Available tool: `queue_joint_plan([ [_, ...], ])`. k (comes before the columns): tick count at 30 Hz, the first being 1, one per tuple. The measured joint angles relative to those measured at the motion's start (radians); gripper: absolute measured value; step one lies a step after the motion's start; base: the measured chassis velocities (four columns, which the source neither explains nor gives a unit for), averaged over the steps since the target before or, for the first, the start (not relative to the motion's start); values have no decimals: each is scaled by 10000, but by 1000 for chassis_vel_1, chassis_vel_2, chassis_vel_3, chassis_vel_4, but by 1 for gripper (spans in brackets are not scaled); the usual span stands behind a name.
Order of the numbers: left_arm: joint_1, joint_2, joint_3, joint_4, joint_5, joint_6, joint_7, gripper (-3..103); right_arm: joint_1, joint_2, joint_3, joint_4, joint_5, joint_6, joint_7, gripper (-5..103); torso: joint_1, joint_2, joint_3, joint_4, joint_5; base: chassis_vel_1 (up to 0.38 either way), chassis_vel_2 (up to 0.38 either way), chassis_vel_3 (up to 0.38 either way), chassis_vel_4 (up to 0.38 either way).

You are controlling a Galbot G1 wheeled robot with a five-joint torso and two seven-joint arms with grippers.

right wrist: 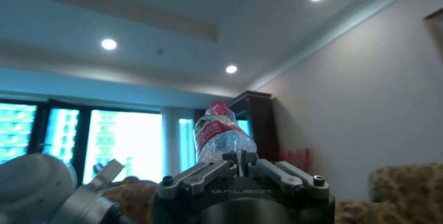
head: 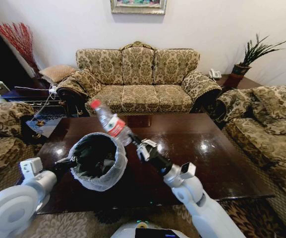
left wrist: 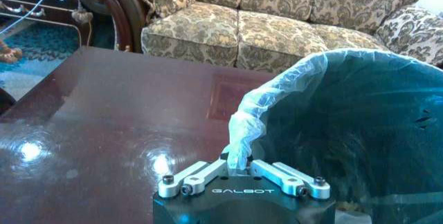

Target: Move to the front of the table and place the trash on the table into the trash bin.

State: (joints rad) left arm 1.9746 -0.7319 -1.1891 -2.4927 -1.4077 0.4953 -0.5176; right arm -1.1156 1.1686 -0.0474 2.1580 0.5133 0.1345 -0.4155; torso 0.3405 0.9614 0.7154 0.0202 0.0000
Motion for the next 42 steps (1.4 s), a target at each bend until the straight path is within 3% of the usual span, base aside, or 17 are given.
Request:
queue_joint_plan([
  [8,135,-8,-171,-72,-75,79,17,0,280,253,-1001,-537,-1192,175,15,0,0,0,0,0,0,0,0,0,0],
  [18,393,-242,-284,-76,-85,176,23,0,206,366,-935,-819,-2335,495,596,-3,0,1,0,0,0,0,0,0,0],
  [23,569,-402,-401,-76,-86,227,23,0,70,292,-725,-697,-2572,481,446,16,0,1,0,0,0,0,0,0,0],
  [25,580,-423,-420,-76,-85,228,23,0,50,266,-712,-673,-2572,481,426,16,0,1,0,0,0,0,0,0,0],
  [26,594,-461,-447,-77,-84,228,23,0,33,224,-694,-647,-2578,481,396,27,0,2,0,0,1,0,0,0,0],
  [28,633,-536,-473,-77,-84,234,23,0,31,189,-684,-619,-2573,491,377,38,0,1,0,0,1,0,0,0,0],
  [32,670,-608,-496,-77,-84,267,18,0,-29,177,-623,-502,-2319,513,377,44,0,1,0,1,1,0,0,0,0],
  [36,934,-840,-1252,-77,-339,294,-1208,0,-428,150,96,-101,-1193,675,177,65,0,1,-1,-2,0,0,0,0,0],
  [42,1632,-1320,-2749,-76,-784,247,-1649,0,-508,226,762,-49,-663,750,893,82,0,1,0,1,3,0,0,0,0],
])
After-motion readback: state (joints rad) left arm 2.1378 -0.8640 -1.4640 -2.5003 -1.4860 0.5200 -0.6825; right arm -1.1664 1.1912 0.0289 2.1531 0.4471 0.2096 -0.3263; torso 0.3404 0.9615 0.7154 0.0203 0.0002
